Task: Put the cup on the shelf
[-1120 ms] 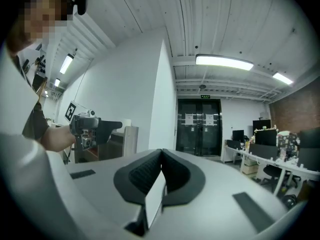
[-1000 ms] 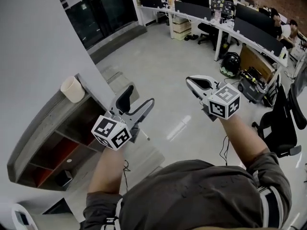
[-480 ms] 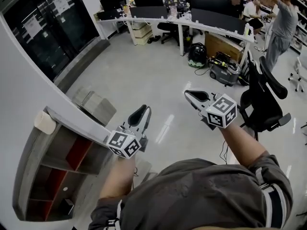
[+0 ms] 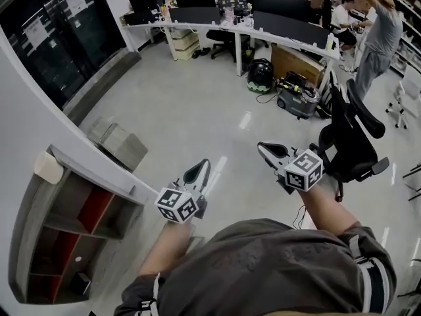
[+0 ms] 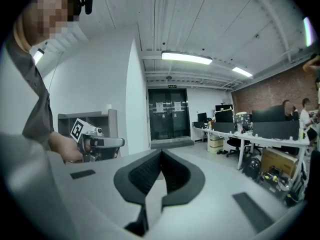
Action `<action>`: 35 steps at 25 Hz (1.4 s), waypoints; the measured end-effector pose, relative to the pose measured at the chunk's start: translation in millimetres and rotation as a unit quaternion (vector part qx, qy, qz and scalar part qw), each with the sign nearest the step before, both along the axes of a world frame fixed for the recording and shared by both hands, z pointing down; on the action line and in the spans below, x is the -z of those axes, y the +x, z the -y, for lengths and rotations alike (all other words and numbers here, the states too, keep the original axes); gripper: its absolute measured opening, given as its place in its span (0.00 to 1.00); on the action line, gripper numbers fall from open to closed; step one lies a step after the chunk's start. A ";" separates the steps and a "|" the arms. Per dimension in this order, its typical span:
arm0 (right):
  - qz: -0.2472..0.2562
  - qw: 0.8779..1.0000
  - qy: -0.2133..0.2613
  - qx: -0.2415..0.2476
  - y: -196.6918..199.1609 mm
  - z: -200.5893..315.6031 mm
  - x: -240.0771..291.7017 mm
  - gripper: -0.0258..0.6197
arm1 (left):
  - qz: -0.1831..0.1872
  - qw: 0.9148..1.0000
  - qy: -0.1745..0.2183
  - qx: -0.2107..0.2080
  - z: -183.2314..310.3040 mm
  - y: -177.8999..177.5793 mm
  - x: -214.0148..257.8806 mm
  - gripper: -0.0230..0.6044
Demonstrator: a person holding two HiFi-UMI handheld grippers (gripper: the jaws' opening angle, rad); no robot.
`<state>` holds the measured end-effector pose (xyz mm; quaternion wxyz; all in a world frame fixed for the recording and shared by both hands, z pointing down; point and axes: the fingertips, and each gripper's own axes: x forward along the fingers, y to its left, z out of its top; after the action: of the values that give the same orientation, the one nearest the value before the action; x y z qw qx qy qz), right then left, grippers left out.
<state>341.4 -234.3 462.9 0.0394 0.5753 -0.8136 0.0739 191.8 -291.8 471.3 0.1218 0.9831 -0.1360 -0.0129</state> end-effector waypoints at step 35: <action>-0.021 0.999 -0.006 0.029 -17.9 1.3 -6.4 0.02 | 0.004 1.000 -0.005 0.004 -12.7 -17.1 -5.4 0.04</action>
<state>323.5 -235.5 469.3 0.0620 0.5526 -0.8285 0.0660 174.7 -279.1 476.7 0.1267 0.9820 -0.1401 -0.0089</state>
